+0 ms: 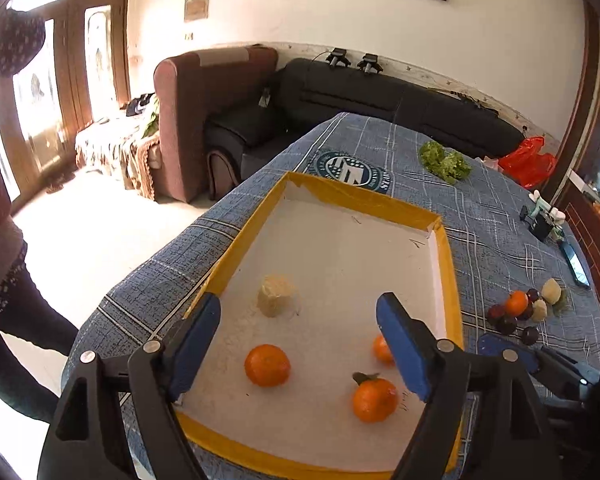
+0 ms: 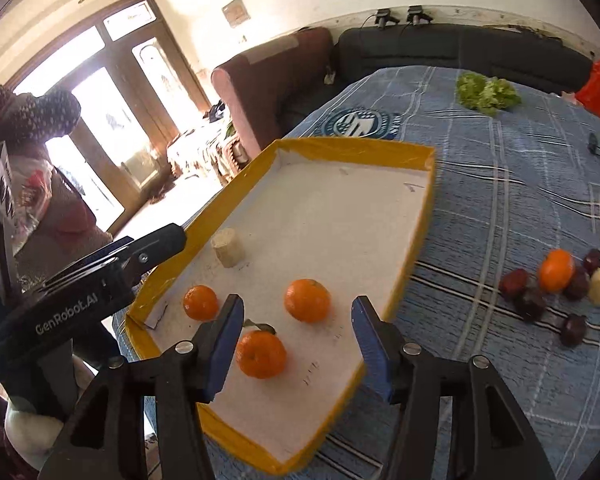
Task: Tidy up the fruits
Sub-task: 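Move both tools back toward the dark red plums on the tablecloth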
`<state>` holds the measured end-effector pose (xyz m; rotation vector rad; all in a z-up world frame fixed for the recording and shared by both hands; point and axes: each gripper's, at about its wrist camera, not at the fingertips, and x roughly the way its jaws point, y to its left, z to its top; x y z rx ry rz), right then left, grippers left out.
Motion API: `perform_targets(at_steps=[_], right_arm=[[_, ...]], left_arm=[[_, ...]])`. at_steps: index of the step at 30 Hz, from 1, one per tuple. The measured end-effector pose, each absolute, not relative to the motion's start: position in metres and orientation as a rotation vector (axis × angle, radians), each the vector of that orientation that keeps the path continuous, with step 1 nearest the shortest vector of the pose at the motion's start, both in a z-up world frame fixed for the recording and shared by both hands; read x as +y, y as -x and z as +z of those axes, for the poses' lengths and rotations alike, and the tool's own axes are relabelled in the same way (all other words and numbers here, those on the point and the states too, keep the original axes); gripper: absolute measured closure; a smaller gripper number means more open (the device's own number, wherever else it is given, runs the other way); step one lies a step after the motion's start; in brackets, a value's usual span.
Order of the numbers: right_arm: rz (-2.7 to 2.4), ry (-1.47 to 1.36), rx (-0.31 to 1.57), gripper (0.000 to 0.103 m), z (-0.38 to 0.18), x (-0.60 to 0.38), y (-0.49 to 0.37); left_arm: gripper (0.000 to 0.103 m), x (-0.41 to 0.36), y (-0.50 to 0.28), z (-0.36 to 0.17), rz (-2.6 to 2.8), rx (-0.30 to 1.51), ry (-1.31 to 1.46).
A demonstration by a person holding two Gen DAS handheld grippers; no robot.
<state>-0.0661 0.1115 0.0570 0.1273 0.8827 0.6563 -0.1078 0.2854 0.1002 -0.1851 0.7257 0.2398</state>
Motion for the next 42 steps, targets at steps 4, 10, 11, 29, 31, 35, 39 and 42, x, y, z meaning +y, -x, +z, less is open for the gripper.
perform_targets(at_steps=[4, 10, 11, 29, 31, 35, 39, 42], right_arm=[[0.615, -0.168, 0.872, 0.039, 0.055, 0.081, 0.074], [0.557, -0.241, 0.874, 0.038, 0.051, 0.041, 0.079], [0.550, -0.251, 0.874, 0.038, 0.050, 0.036, 0.080], [0.465, -0.365, 0.854, 0.037, 0.042, -0.033, 0.092], [0.460, -0.372, 0.855, 0.037, 0.041, -0.037, 0.092], [0.455, -0.377, 0.858, 0.037, 0.038, -0.040, 0.090], [0.438, -0.380, 0.860, 0.037, 0.034, -0.048, 0.087], [0.390, -0.387, 0.859, 0.037, 0.030, -0.064, 0.083]], left_arm=[[0.023, 0.261, 0.116, 0.106, 0.232, 0.704, 0.122], [0.023, 0.229, 0.123, 0.114, 0.201, 0.688, 0.048], [0.023, 0.223, 0.125, 0.115, 0.197, 0.686, 0.039], [0.023, 0.159, 0.133, 0.122, 0.141, 0.670, -0.097], [0.022, 0.156, 0.132, 0.121, 0.138, 0.671, -0.105], [0.022, 0.153, 0.131, 0.119, 0.134, 0.677, -0.110], [0.022, 0.155, 0.127, 0.116, 0.121, 0.692, -0.103], [0.022, 0.161, 0.124, 0.112, 0.107, 0.714, -0.070]])
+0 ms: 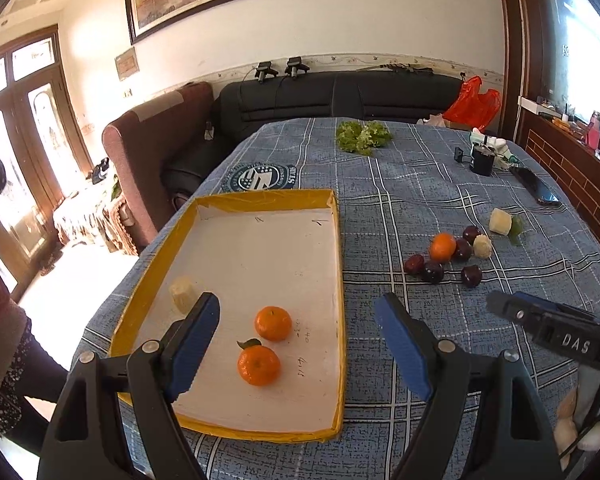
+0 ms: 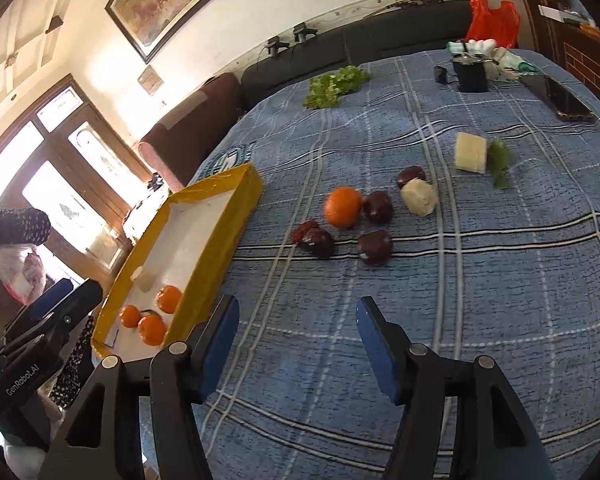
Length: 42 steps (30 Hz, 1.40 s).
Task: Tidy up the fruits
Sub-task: 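Move both tools back toward the dark red plums on the tablecloth, then grasp a dark red plum with the left tool while the right tool grasps another plum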
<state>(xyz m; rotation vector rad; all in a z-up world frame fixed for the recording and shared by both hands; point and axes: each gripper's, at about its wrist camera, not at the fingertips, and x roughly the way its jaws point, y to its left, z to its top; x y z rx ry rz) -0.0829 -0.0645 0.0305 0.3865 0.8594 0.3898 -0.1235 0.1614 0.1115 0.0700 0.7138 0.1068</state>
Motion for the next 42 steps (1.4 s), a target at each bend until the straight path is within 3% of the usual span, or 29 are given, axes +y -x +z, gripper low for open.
perform_targets(at_steps=[9, 22, 23, 25, 27, 29, 32, 33, 42], right_arm=[[0.240, -0.391, 0.883, 0.037, 0.019, -0.114, 0.059], [0.308, -0.117, 0.931, 0.037, -0.007, -0.047, 0.004], [0.312, -0.107, 0.928, 0.039, -0.008, -0.045, 0.003], [0.326, -0.116, 0.923, 0.064, -0.009, -0.045, 0.002], [0.337, -0.145, 0.917, 0.069, -0.009, -0.050, 0.002], [0.328, -0.175, 0.898, 0.071, -0.007, -0.058, 0.003], [0.303, -0.210, 0.880, 0.071, -0.004, -0.070, 0.005], [0.296, -0.232, 0.876, 0.071, -0.003, -0.075, 0.005], [0.286, -0.325, 0.897, 0.071, -0.003, -0.094, 0.001]], left_arm=[[0.022, 0.163, 0.106, 0.089, 0.008, 0.775, 0.018], [0.023, 0.146, 0.070, 0.066, -0.105, 0.852, 0.038], [0.023, 0.144, 0.068, 0.065, -0.117, 0.854, 0.037], [0.023, 0.136, 0.061, 0.063, -0.140, 0.862, 0.026], [0.023, 0.126, 0.055, 0.061, -0.167, 0.873, 0.016], [0.025, 0.117, 0.050, 0.059, -0.193, 0.881, 0.012], [0.044, 0.099, 0.039, 0.053, -0.229, 0.892, -0.015], [0.045, 0.094, 0.035, 0.050, -0.234, 0.899, -0.023], [0.046, 0.070, -0.008, 0.018, -0.224, 0.964, -0.020]])
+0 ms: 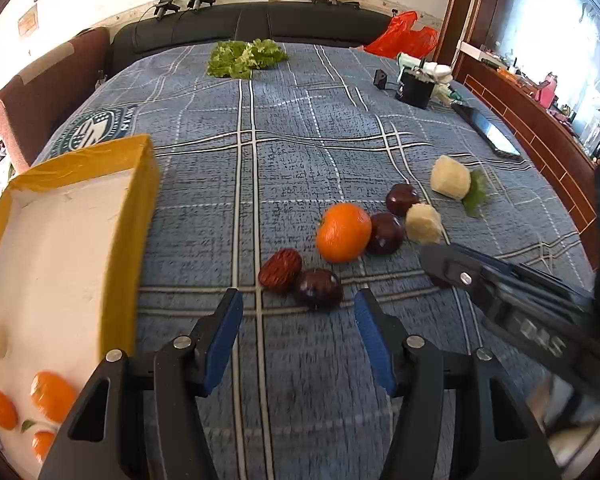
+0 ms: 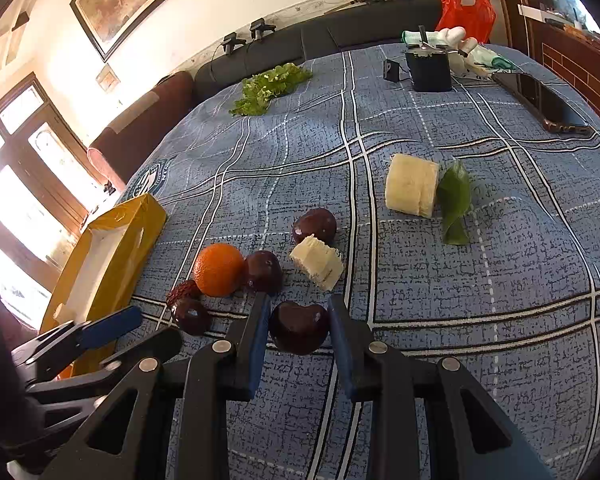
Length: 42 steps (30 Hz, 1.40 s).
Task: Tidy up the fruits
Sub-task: 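Grasp a dark red plum with the left tool while the right tool grasps another plum, then carry both plums into the tray and open both tools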
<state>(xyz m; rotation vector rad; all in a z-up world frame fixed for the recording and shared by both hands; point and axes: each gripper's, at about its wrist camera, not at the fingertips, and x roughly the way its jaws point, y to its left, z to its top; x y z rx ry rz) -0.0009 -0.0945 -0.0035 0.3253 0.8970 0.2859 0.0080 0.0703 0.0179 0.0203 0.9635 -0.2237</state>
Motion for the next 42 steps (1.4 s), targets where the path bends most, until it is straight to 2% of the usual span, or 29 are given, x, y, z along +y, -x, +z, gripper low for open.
perform_targets(at_steps=[4, 7, 8, 20, 33, 42], right_arm=[[0.294, -0.322, 0.892, 0.071, -0.002, -0.092, 0.002], [0.295, -0.321, 0.891, 0.071, -0.002, -0.092, 0.002], [0.295, -0.322, 0.891, 0.071, -0.002, -0.092, 0.002], [0.310, -0.247, 0.816, 0.071, 0.011, -0.079, 0.012], [0.685, -0.616, 0.900, 0.070, 0.017, -0.061, 0.020], [0.823, -0.378, 0.952, 0.069, 0.046, 0.055, 0.043]], left_arm=[[0.046, 0.064, -0.018, 0.006, -0.221, 0.984, -0.029], [0.067, 0.062, -0.016, 0.003, -0.201, 0.960, -0.053], [0.081, 0.064, -0.015, 0.004, -0.200, 0.958, -0.045], [0.082, 0.104, 0.015, 0.031, -0.166, 0.909, 0.076], [0.081, 0.203, 0.082, 0.066, -0.013, 0.836, 0.161], [0.081, 0.274, 0.108, 0.050, 0.141, 0.864, 0.218]])
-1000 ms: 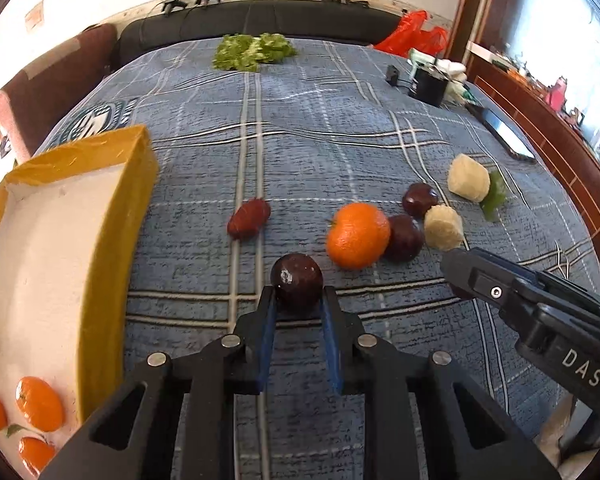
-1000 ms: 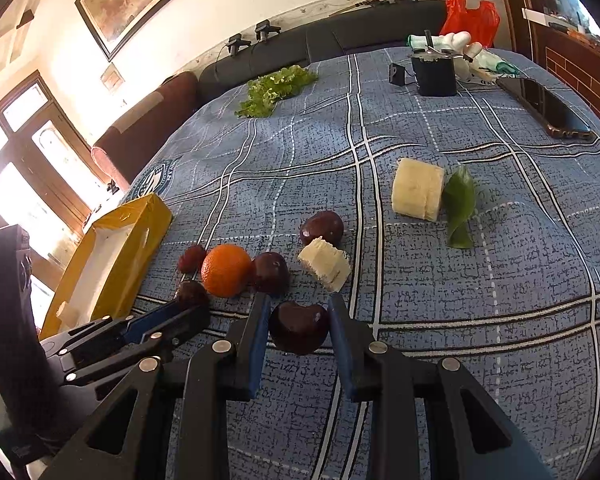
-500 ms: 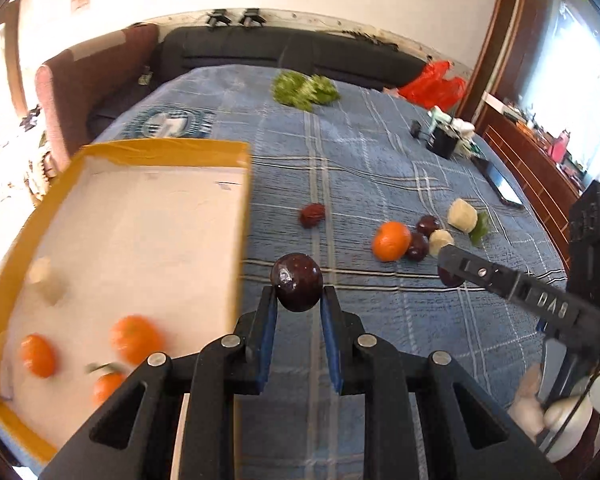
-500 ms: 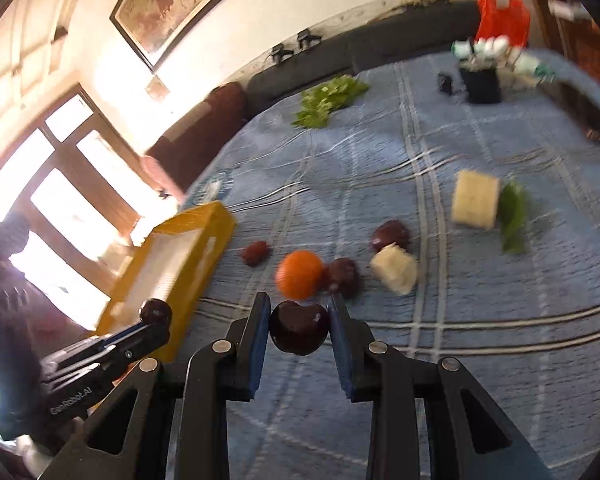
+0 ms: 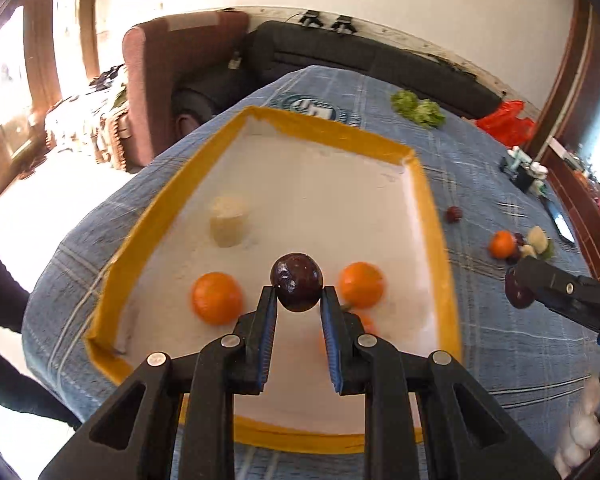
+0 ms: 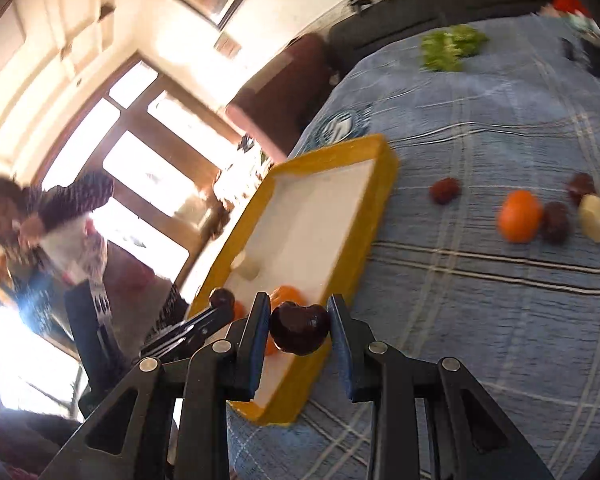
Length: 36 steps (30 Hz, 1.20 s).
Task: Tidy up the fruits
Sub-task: 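Carry both plums into the tray and open both tools, then withdraw both open tools from the tray toward the fruit on the tablecloth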
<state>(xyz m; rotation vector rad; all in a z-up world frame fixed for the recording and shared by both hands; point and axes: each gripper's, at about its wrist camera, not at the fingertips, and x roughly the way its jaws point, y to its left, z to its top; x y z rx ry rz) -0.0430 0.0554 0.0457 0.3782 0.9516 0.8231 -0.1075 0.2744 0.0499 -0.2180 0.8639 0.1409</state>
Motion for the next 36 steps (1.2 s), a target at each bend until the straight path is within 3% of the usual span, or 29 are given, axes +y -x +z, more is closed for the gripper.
perform_targets(at_steps=[7, 9, 11, 14, 16, 21, 36], right_arm=[[0.802, -0.099, 0.976, 0.069, 0.032, 0.135, 0.067], [0.781, -0.008, 0.954, 0.069, 0.029, 0.148, 0.075], [0.762, 0.054, 0.931, 0.069, 0.027, 0.155, 0.082], [0.756, 0.080, 0.913, 0.064, 0.027, 0.156, 0.090], [0.754, 0.063, 0.897, 0.052, 0.032, 0.150, 0.092], [0.719, 0.023, 0.862, 0.044, 0.044, 0.127, 0.098], [0.555, -0.179, 0.857, 0.036, 0.038, 0.039, 0.095]], left_arm=[[0.080, 0.294, 0.118, 0.045, 0.167, 0.864, 0.224], [0.069, 0.298, 0.121, 0.047, 0.166, 0.851, 0.237], [0.045, 0.298, 0.125, 0.051, 0.179, 0.831, 0.235], [0.038, 0.295, 0.129, 0.057, 0.195, 0.805, 0.207], [0.031, 0.292, 0.129, 0.059, 0.201, 0.796, 0.194], [0.019, 0.272, 0.131, 0.071, 0.238, 0.760, 0.108], [0.019, 0.222, 0.139, 0.088, 0.248, 0.720, -0.033]])
